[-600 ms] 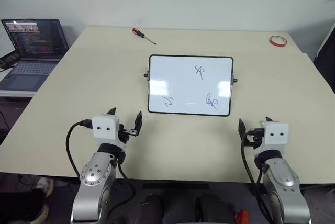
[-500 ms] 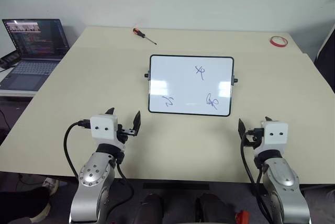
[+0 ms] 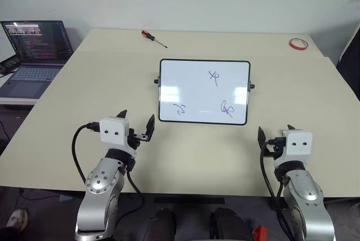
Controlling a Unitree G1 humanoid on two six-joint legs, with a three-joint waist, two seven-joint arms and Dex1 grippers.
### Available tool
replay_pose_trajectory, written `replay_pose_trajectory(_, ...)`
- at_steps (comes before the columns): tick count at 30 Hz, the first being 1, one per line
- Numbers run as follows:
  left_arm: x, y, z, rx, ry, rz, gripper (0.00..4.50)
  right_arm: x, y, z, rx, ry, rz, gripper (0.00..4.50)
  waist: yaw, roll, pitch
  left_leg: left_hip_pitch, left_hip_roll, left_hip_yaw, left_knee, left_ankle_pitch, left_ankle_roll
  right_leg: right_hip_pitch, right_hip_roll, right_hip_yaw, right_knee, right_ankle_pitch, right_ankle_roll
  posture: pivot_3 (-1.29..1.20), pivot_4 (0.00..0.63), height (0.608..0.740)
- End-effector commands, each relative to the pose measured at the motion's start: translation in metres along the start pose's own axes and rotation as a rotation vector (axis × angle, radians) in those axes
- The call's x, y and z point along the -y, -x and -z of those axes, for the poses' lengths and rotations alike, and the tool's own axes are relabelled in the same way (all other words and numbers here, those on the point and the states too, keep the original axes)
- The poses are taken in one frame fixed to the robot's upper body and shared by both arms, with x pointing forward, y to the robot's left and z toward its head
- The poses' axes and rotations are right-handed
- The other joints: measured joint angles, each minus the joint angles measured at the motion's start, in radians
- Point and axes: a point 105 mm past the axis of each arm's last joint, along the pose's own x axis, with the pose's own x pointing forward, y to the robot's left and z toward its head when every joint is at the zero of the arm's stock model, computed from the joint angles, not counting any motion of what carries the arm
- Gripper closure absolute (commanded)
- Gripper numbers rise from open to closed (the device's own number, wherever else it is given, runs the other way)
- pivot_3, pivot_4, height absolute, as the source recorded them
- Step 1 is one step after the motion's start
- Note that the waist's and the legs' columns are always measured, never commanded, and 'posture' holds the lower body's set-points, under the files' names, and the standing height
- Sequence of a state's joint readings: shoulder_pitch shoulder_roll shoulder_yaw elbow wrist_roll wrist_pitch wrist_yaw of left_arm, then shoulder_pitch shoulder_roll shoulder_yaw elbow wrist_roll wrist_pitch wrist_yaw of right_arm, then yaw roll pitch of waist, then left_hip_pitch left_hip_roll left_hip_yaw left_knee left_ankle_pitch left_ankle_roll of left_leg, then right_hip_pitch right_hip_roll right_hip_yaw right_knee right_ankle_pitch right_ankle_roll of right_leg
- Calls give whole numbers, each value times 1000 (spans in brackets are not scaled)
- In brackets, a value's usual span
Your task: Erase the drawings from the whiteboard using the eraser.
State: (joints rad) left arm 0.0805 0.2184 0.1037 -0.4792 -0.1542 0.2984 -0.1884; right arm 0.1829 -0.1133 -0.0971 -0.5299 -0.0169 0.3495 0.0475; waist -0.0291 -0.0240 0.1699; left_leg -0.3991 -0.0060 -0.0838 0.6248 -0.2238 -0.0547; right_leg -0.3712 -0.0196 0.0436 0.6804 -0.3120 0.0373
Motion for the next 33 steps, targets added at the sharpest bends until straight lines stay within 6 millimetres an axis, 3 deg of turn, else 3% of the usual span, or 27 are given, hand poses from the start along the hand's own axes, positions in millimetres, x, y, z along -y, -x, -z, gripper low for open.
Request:
replay_pose_trajectory(1, -2, 2, -11, 41, -14, -2, 0, 4, -1, -8, 48, 4, 24, 34, 0, 0, 0, 0, 0, 0, 0, 0, 0, 0, 0, 0, 0, 0, 0, 0, 150, 740)
replay_pose_trajectory(10, -4, 3, -15, 45, -23, -1, 0, 3, -2, -9, 53, 4, 27, 34, 0, 0, 0, 0, 0, 0, 0, 0, 0, 0, 0, 0, 0, 0, 0, 0, 150, 740)
replay_pose_trajectory(14, 1, -3, -25, 93, -45, 115, 0, 15, -2, -12, 45, 29, 45, 34, 1, 0, 0, 0, 0, 0, 0, 0, 0, 0, 0, 0, 0, 0, 0, 0, 150, 740)
replay_pose_trajectory(22, 59, -23, -46, 163, -23, 606, 0, 45, 2, -11, -35, 0, 140, 34, 2, 0, 0, 0, -1, 0, 0, 0, 0, 1, 1, -1, 0, 0, 0, 0, 150, 740)
replay_pose_trajectory(27, 104, -22, -57, 192, -82, 979, 0, 48, 3, 8, -153, -111, 129, 34, 0, 0, 0, 0, -1, 0, 0, 0, 0, 1, 2, -1, 1, 0, -1, 0, 150, 740)
replay_pose_trajectory(33, 129, -20, -69, 210, -68, 1177, 0, 45, 4, 25, -223, -192, 103, 34, -4, 1, 1, 0, -1, 1, 0, 0, 0, 0, 2, 0, 1, 0, -1, 0, 150, 740)
